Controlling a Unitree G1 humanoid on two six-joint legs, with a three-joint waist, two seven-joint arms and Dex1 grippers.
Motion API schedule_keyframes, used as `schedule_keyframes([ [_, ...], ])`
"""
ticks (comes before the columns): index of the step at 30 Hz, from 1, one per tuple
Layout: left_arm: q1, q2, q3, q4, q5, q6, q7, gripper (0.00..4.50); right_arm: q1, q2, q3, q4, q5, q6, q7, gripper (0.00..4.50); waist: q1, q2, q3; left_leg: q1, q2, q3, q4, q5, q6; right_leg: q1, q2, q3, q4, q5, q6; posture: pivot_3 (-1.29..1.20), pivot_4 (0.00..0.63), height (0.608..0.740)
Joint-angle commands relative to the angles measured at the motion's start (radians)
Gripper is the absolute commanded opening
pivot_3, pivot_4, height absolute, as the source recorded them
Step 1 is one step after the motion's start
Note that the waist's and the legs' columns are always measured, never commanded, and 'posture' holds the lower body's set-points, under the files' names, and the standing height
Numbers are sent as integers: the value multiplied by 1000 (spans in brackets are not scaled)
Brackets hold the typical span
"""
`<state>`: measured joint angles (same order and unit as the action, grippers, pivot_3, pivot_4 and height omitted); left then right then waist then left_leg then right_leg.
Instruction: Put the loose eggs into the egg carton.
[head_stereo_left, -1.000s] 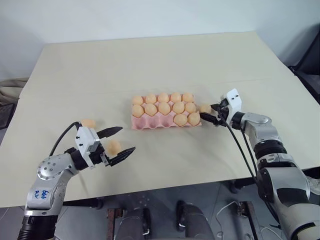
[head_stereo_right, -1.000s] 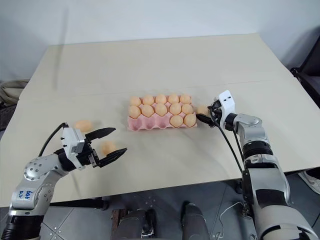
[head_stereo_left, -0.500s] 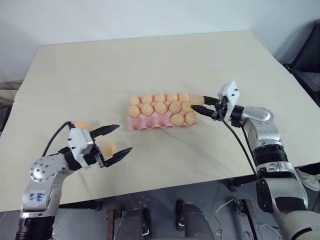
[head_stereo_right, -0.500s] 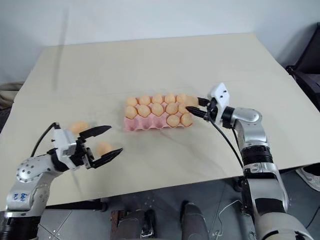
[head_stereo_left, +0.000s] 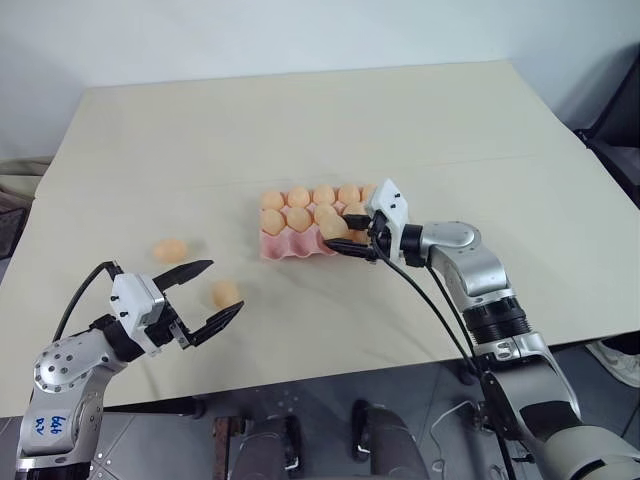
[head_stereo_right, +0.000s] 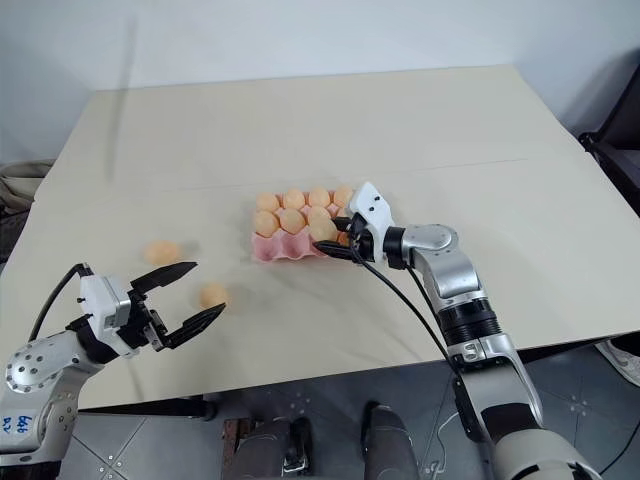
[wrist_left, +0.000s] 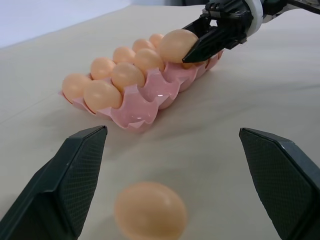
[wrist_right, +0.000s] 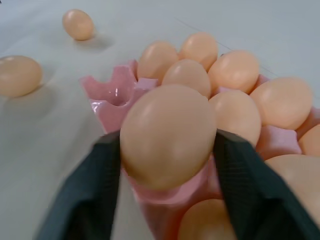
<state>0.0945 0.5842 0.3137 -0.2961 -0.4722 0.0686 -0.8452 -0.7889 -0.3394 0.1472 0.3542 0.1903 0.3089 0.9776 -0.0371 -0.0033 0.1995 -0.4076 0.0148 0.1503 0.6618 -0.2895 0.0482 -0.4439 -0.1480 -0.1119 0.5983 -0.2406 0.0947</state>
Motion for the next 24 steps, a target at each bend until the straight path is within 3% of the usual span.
schedule_keyframes([
  [1,10,4,8,-41,-18,11,12,4500,-21,7,-21,-49,26,13,-5,4027,0,0,0,0,0,0,0,0,0,0,0,0,0,0,0,0,150,740],
  [2,7,4,12,-41,-24,22,18,4500,-17,-1,-28,-71,34,17,-1,4402,0,0,0,0,0,0,0,0,0,0,0,0,0,0,0,0,150,740],
  [3,5,3,15,-41,-28,31,23,4500,-10,-9,-35,-93,44,21,6,4459,0,0,0,0,0,0,0,0,0,0,0,0,0,0,0,0,150,740],
  [9,26,24,102,-19,-54,63,46,4500,142,-124,-152,-303,193,1,130,4459,10,-1,0,0,0,0,0,-2,1,0,0,-2,0,0,0,0,150,740],
  [15,151,61,234,10,-62,49,-4,4500,354,-261,-279,-412,302,-46,239,4459,9,-1,-1,-1,1,4,0,-6,4,1,-1,-9,-4,0,0,0,150,740],
  [20,273,67,310,27,-72,55,-55,4500,539,-345,-338,-468,328,-83,305,4459,8,-1,-1,1,3,11,0,-9,5,1,0,-17,-8,0,0,0,150,740],
  [24,343,52,346,21,-51,34,-56,4500,647,-372,-383,-448,319,-217,367,4459,11,-1,-1,2,3,11,0,-11,8,1,-1,-16,-9,0,-1,0,150,740],
])
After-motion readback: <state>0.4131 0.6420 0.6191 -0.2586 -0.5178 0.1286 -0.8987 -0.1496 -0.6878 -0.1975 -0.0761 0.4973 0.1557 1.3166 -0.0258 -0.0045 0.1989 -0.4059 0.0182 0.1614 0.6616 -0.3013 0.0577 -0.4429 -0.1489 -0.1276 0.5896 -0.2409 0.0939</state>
